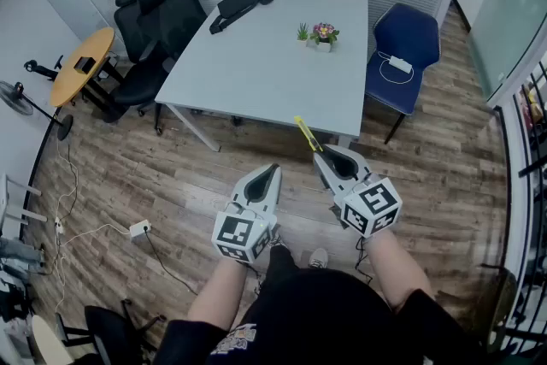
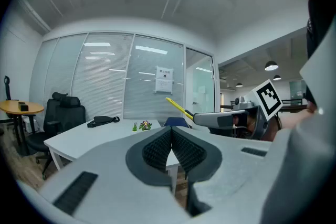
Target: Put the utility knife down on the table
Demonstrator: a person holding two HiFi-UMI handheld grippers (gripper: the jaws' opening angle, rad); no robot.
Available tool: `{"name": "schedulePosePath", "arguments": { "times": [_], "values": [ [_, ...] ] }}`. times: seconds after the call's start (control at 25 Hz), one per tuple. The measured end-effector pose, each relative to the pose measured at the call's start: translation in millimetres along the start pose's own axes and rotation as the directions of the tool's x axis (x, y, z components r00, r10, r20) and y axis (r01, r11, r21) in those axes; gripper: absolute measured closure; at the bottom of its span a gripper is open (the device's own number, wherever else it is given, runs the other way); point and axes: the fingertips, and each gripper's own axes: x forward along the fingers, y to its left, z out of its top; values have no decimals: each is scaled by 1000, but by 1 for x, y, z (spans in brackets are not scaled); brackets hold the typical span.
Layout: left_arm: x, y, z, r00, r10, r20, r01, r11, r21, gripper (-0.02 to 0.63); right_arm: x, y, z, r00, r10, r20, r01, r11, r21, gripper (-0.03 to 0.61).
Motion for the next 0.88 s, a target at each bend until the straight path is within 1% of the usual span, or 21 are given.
{"name": "schedulePosePath", "arguments": {
  "times": [0.4, 0.88],
  "values": [
    [1, 6, -2, 1000, 5, 0, -5, 1000, -16, 609, 4, -3, 0, 1000, -4, 15, 3, 1000, 29, 509],
    [2, 26, -2, 1000, -11, -1, 11, 1000, -26, 609, 23, -4, -3, 1000, -26, 0, 26, 999, 24, 509]
  ]
}}
